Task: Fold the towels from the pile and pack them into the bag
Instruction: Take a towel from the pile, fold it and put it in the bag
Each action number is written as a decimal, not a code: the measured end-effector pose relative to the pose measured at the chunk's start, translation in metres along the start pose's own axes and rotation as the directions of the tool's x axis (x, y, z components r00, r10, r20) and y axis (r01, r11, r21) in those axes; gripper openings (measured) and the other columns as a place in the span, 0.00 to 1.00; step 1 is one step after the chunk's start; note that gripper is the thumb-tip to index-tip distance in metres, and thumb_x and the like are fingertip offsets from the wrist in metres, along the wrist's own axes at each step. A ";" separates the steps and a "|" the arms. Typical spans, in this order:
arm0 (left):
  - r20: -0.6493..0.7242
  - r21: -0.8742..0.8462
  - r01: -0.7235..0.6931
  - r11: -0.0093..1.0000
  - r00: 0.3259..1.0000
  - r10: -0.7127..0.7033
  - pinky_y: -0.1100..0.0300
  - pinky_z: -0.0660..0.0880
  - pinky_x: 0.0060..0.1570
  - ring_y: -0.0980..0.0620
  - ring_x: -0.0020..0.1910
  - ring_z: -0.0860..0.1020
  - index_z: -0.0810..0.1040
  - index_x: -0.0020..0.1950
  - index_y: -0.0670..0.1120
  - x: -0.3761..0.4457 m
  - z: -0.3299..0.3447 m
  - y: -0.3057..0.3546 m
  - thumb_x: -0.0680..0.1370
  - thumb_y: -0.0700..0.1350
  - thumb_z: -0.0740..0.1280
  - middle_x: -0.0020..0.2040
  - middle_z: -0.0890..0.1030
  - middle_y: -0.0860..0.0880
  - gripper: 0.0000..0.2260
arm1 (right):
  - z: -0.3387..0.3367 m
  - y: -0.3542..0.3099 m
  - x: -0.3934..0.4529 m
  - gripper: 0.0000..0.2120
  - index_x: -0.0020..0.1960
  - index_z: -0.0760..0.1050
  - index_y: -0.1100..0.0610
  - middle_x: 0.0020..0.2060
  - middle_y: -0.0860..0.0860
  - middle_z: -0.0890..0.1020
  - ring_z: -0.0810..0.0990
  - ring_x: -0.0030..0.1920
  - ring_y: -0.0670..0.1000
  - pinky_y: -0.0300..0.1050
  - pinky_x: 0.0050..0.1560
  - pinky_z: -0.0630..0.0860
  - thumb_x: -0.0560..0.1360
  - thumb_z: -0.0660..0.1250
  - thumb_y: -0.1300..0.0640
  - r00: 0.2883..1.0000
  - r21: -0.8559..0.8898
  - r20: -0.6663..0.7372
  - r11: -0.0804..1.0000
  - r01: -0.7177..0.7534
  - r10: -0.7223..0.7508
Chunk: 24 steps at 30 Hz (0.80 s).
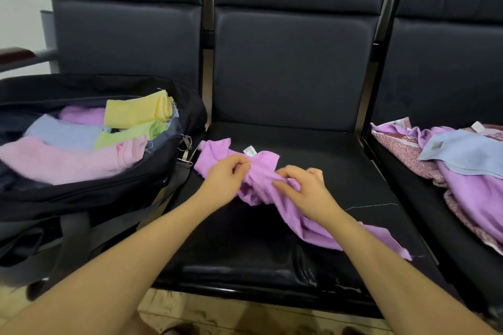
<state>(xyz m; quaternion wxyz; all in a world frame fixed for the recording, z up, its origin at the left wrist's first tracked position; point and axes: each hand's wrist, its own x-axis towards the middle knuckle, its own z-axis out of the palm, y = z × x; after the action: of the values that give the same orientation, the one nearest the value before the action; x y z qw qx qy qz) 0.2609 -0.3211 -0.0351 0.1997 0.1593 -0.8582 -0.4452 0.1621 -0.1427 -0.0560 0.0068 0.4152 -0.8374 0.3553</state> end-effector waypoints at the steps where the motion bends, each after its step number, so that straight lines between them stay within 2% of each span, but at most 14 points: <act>1: -0.002 0.116 -0.037 0.993 0.999 0.037 0.69 0.64 0.41 0.59 0.35 0.68 0.73 0.40 0.51 -0.003 -0.009 -0.006 0.81 0.42 0.60 0.32 0.70 0.55 0.10 | 0.003 -0.008 0.000 0.09 0.50 0.77 0.48 0.45 0.41 0.81 0.68 0.53 0.50 0.36 0.58 0.62 0.78 0.63 0.45 1.000 0.016 0.021 1.000 0.021 -0.021; 4: 0.086 0.459 -0.174 0.871 0.985 0.151 0.61 0.56 0.47 0.55 0.42 0.70 0.74 0.43 0.51 -0.014 -0.032 -0.025 0.81 0.44 0.59 0.33 0.70 0.56 0.09 | 0.016 -0.026 0.001 0.15 0.48 0.79 0.48 0.40 0.43 0.82 0.78 0.45 0.46 0.44 0.53 0.74 0.74 0.61 0.40 0.983 0.029 0.124 0.991 0.133 -0.135; 6: 0.166 0.578 -0.222 0.785 0.974 0.154 0.59 0.55 0.49 0.52 0.48 0.68 0.76 0.48 0.49 -0.022 -0.039 -0.038 0.82 0.46 0.58 0.37 0.70 0.57 0.08 | 0.021 -0.030 0.003 0.13 0.48 0.80 0.47 0.41 0.43 0.83 0.80 0.44 0.44 0.44 0.52 0.76 0.74 0.61 0.42 0.986 0.048 0.131 0.994 0.099 -0.104; 8: 0.161 0.636 -0.212 0.742 0.977 0.141 0.58 0.54 0.48 0.53 0.50 0.66 0.75 0.51 0.48 -0.027 -0.043 -0.044 0.82 0.48 0.57 0.42 0.71 0.57 0.08 | 0.023 -0.023 0.009 0.10 0.49 0.81 0.49 0.44 0.45 0.83 0.80 0.46 0.47 0.46 0.53 0.75 0.77 0.62 0.48 0.998 -0.005 0.051 0.999 0.033 -0.033; 11: 0.099 0.700 -0.155 0.697 0.988 0.120 0.56 0.56 0.49 0.49 0.54 0.69 0.75 0.54 0.48 -0.021 -0.041 -0.046 0.82 0.51 0.57 0.52 0.73 0.52 0.10 | 0.025 0.002 0.024 0.12 0.52 0.78 0.55 0.50 0.51 0.81 0.78 0.51 0.56 0.50 0.54 0.70 0.80 0.58 0.53 0.988 -0.314 -0.065 0.937 -0.153 0.139; 13: 0.058 0.750 -0.155 0.643 0.984 0.170 0.53 0.61 0.51 0.45 0.53 0.73 0.77 0.54 0.46 -0.016 -0.034 -0.045 0.81 0.51 0.57 0.51 0.75 0.48 0.12 | 0.028 0.018 0.033 0.13 0.56 0.76 0.57 0.54 0.54 0.79 0.76 0.55 0.58 0.50 0.55 0.66 0.81 0.56 0.52 0.952 -0.414 -0.118 0.857 -0.306 0.283; 15: 0.070 0.799 -0.199 0.568 0.968 0.241 0.51 0.65 0.49 0.41 0.49 0.76 0.78 0.51 0.43 -0.014 -0.025 -0.044 0.81 0.49 0.56 0.47 0.78 0.44 0.14 | 0.032 0.029 0.034 0.16 0.59 0.74 0.58 0.57 0.55 0.77 0.73 0.59 0.58 0.50 0.58 0.63 0.81 0.55 0.50 0.926 -0.490 -0.113 0.791 -0.368 0.360; 18: 0.118 0.876 -0.153 0.457 0.988 0.102 0.53 0.62 0.54 0.43 0.56 0.73 0.74 0.60 0.44 -0.018 -0.010 -0.045 0.83 0.50 0.52 0.56 0.77 0.46 0.15 | 0.037 0.041 0.029 0.18 0.61 0.74 0.57 0.60 0.54 0.74 0.70 0.61 0.57 0.51 0.61 0.61 0.81 0.55 0.47 0.907 -0.503 -0.099 0.766 -0.401 0.409; 21: 0.090 0.916 -0.098 0.388 0.995 0.039 0.53 0.60 0.59 0.45 0.60 0.71 0.70 0.65 0.45 -0.019 -0.008 -0.047 0.83 0.52 0.52 0.60 0.75 0.46 0.17 | 0.043 0.043 0.027 0.13 0.56 0.76 0.55 0.57 0.52 0.74 0.70 0.58 0.56 0.50 0.59 0.60 0.80 0.58 0.49 0.913 -0.484 -0.144 0.778 -0.401 0.381; 23: 0.063 0.939 -0.074 0.335 0.997 0.046 0.54 0.64 0.59 0.46 0.57 0.74 0.72 0.63 0.46 -0.020 -0.008 -0.051 0.82 0.53 0.56 0.56 0.77 0.47 0.15 | 0.044 0.041 0.027 0.08 0.53 0.75 0.55 0.52 0.52 0.75 0.72 0.53 0.55 0.49 0.56 0.59 0.80 0.58 0.53 0.913 -0.429 -0.190 0.806 -0.407 0.360; 24: 0.055 0.953 -0.071 0.294 0.996 0.064 0.55 0.68 0.54 0.48 0.50 0.77 0.76 0.58 0.48 -0.022 -0.009 -0.049 0.79 0.55 0.62 0.50 0.80 0.49 0.14 | 0.043 0.039 0.027 0.07 0.52 0.73 0.55 0.48 0.52 0.77 0.74 0.51 0.55 0.48 0.53 0.57 0.80 0.57 0.55 0.916 -0.398 -0.208 0.826 -0.399 0.342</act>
<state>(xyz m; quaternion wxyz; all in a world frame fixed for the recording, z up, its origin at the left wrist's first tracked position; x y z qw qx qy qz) 0.2891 -0.3452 -0.0753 0.0825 0.2089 -0.9615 0.1583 0.1291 -0.1709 -0.1030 0.0829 0.2090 -0.9575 0.1807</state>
